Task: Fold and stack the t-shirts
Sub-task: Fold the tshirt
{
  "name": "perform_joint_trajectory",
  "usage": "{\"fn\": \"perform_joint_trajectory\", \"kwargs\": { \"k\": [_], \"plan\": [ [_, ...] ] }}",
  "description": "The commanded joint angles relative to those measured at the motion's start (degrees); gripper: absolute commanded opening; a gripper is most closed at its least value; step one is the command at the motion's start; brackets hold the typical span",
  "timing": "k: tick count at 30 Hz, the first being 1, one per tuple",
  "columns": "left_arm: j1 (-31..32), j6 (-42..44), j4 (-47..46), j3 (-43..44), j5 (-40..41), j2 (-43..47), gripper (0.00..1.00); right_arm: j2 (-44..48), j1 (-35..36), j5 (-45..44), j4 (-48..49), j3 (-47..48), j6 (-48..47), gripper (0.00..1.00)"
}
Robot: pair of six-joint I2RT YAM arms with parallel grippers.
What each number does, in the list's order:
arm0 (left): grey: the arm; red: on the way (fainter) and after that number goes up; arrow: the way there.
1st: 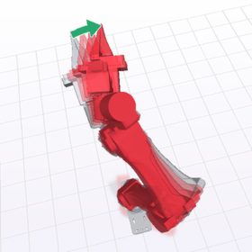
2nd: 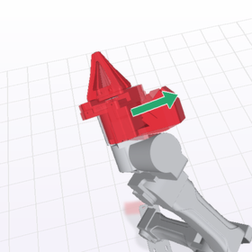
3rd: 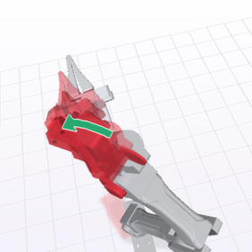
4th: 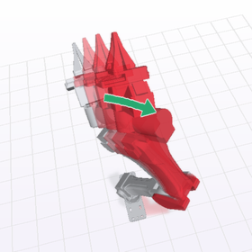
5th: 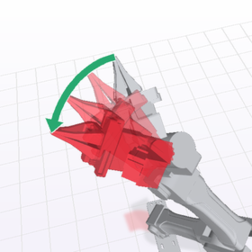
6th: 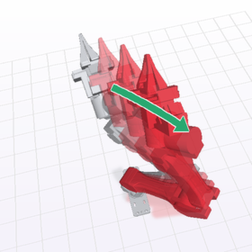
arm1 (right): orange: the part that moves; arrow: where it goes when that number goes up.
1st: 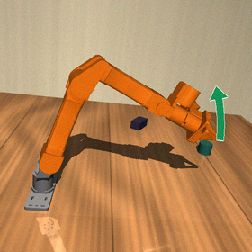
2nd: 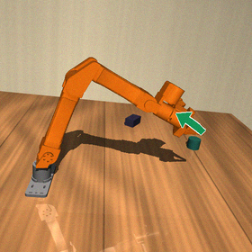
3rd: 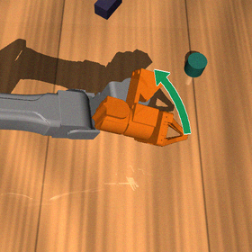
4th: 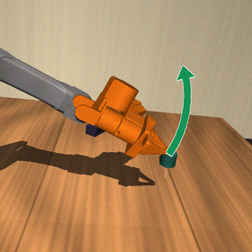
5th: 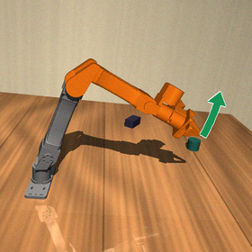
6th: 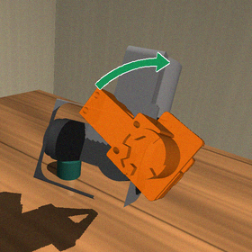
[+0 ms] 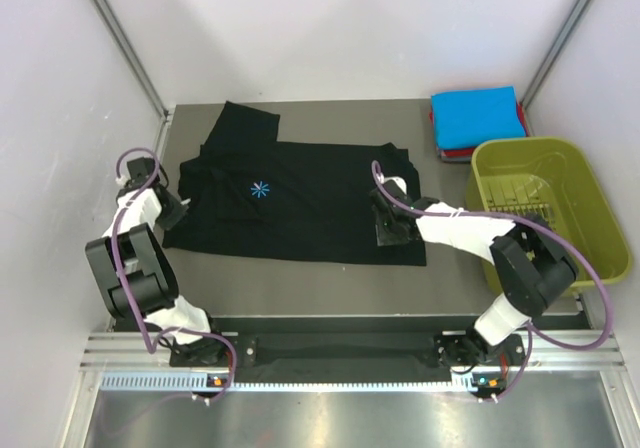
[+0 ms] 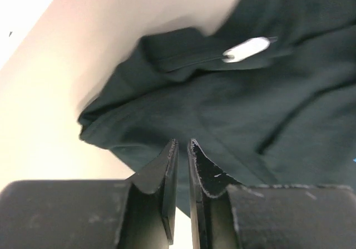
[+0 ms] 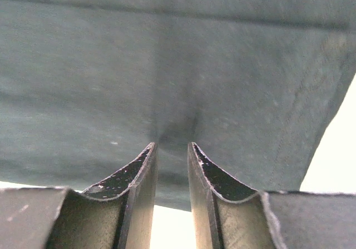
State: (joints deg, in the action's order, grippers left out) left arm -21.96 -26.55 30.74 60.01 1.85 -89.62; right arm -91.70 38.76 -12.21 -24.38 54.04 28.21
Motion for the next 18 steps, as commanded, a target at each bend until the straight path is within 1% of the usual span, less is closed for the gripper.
{"fn": "perform_joint_trajectory", "kwargs": {
  "k": [1,2,3,5,6,9,10,12,14,16,18],
  "plan": [
    [-0.28,-3.07,-2.44,-2.7,5.52,-2.3,0.18,3.19,-1.32,-1.67,3.02,-2.96,2.63,0.29],
    [-0.28,-4.12,-2.35,-3.23,7.28,-2.74,0.19,3.37,-1.58,-1.77,2.94,-3.59,3.17,0.29],
    [-0.28,-4.48,-2.35,-4.27,11.04,-3.71,0.19,3.46,-1.76,-1.94,2.85,-4.9,3.69,0.28],
    [-0.28,-6.49,-1.22,-4.81,15.35,-4.85,0.19,3.98,-1.67,-2.64,2.24,-6.22,5.54,0.28],
    [-0.37,-7.37,-0.51,-4.9,18.95,-5.38,0.2,4.07,-1.76,-3.08,2.06,-6.92,6.33,0.28],
    [-0.46,-11.23,2.74,-5.42,23.98,-7.31,0.18,4.95,-1.67,-4.49,0.83,-9.91,9.23,0.27],
    [-0.54,-12.38,3.53,-5.78,26.95,-7.49,0.18,5.47,-1.67,-5.19,0.13,-10.44,10.45,0.27],
    [-1.16,-15.98,5.46,-7.0,29.78,-6.8,0.18,6.27,-1.67,-5.55,-0.49,-11.5,11.34,0.26],
    [-1.25,-17.57,4.95,-8.32,31.55,-3.99,0.19,8.28,-1.76,-6.07,-1.19,-12.99,12.4,0.27],
    [-1.25,-18.45,4.59,-9.73,32.16,-1.18,0.2,9.95,-1.67,-6.34,-1.55,-14.4,13.1,0.27],
    [-1.25,-17.84,4.76,-8.87,30.41,-0.2,0.21,12.5,-1.76,-5.99,-1.55,-15.1,13.28,0.27]
  ]
}}
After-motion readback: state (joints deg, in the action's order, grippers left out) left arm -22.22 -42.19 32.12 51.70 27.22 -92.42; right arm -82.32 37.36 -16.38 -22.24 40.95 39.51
